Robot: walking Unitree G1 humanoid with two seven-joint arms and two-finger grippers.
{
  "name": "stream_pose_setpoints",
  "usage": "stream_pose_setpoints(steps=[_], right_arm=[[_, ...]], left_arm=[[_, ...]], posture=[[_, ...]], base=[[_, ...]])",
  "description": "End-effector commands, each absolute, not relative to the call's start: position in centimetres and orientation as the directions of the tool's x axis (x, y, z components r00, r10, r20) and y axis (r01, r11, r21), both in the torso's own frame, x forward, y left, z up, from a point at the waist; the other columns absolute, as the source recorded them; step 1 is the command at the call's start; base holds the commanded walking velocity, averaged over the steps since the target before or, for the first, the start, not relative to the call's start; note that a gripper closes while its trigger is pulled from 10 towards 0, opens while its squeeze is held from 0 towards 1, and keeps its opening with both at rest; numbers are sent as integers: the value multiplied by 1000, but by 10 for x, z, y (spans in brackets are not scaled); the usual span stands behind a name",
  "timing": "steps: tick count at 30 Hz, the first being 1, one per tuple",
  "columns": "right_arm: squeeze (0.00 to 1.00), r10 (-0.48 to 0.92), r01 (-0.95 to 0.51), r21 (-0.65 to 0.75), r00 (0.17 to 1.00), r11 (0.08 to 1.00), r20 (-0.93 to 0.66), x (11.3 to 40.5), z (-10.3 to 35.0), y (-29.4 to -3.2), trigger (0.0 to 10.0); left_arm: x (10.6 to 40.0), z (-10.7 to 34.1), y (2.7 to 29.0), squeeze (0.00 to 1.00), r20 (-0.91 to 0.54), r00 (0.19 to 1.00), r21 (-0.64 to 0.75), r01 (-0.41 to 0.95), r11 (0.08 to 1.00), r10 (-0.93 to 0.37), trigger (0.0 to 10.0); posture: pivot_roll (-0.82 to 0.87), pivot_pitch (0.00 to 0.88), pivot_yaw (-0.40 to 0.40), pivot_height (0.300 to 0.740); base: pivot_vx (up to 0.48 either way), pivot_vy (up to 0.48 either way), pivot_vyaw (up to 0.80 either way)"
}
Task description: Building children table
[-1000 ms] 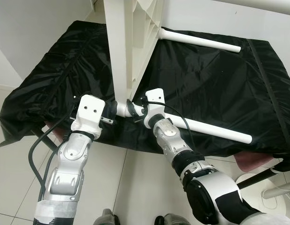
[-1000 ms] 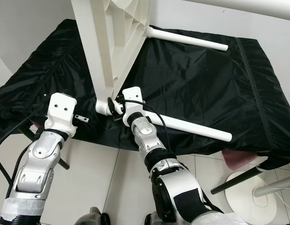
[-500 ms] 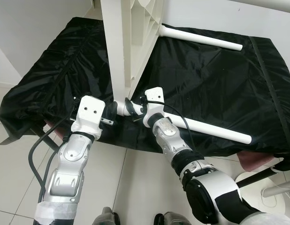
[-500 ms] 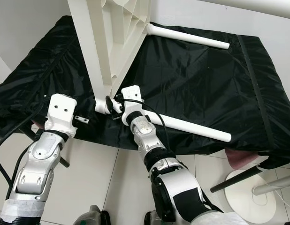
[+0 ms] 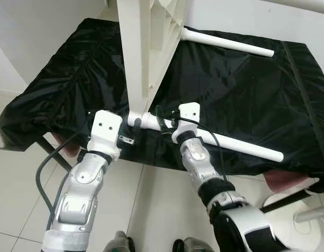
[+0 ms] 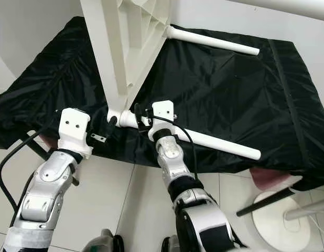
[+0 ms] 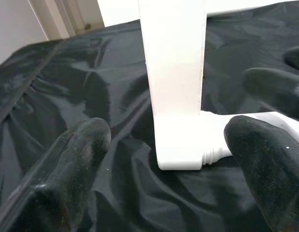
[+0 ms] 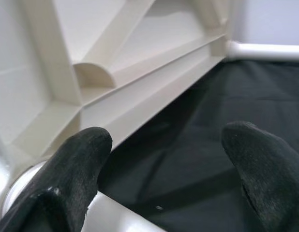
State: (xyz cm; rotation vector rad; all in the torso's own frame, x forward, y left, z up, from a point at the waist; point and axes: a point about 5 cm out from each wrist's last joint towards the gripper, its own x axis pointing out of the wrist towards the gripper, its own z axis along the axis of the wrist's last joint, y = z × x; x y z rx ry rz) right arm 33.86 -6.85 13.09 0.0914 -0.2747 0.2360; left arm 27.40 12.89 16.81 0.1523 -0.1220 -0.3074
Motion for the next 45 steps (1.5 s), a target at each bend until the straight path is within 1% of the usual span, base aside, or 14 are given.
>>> stream_pose_setpoints(steps=[1, 4, 5, 9, 10, 14, 22, 27, 29, 32, 45], right_arm=[[0, 188, -216, 60, 933, 975, 306, 335, 134, -76, 10000], [0, 182, -210, 59, 933, 976, 310, 333, 135, -78, 10000], [0, 167, -194, 53, 933, 980, 319, 331, 135, -84, 10000], [0, 145, -169, 46, 933, 984, 331, 326, 136, -92, 10000], [0, 130, -153, 47, 934, 987, 332, 325, 136, -97, 10000], [0, 85, -103, 34, 935, 994, 344, 318, 140, -116, 10000], [0, 41, -52, 22, 933, 998, 359, 306, 150, -134, 10000], [0, 34, -44, 19, 928, 999, 370, 302, 155, -137, 10000], [0, 28, -38, 20, 928, 999, 371, 300, 157, -138, 10000], [0, 16, -27, 24, 929, 999, 370, 299, 159, -139, 10000], [0, 7, -19, 30, 938, 999, 347, 295, 161, -139, 10000]], left_arm=[[274, 168, 122, 0, 71, 915, 155, 383, 911, -396, 10000], [274, 168, 122, 0, 69, 914, 159, 386, 909, -400, 10000], [276, 166, 122, 0, 61, 912, 164, 392, 905, -406, 10000], [277, 165, 121, 0, 51, 909, 170, 401, 900, -415, 10000], [278, 165, 120, 0, 47, 907, 173, 405, 898, -418, 10000], [285, 164, 116, 0, 30, 908, 173, 407, 897, -418, 10000], [297, 160, 111, 0, -9, 906, 199, 416, 887, -423, 10000], [305, 160, 110, 0, -21, 912, 213, 406, 889, -411, 10000], [309, 160, 111, 0, -22, 919, 217, 388, 896, -393, 10000], [319, 162, 113, 0, -35, 944, 226, 327, 918, -327, 10000], [338, 170, 119, 0, -10, 975, 250, 219, 943, -224, 10000]], posture=[[19, 69, 26, 740], [19, 69, 26, 740], [8, 60, 28, 740], [8, 60, 28, 740], [-1, 48, 30, 740], [-17, 49, 35, 740], [-44, 50, 42, 740], [-55, 54, 46, 740], [-58, 57, 48, 740], [-64, 65, 55, 740], [-70, 69, 64, 740]], base=[[0, 0, 0], [0, 0, 0], [0, 0, 0], [0, 0, 0], [0, 0, 0], [0, 0, 0], [0, 0, 0], [0, 0, 0], [0, 0, 0], [0, 0, 0], [0, 0, 0]])
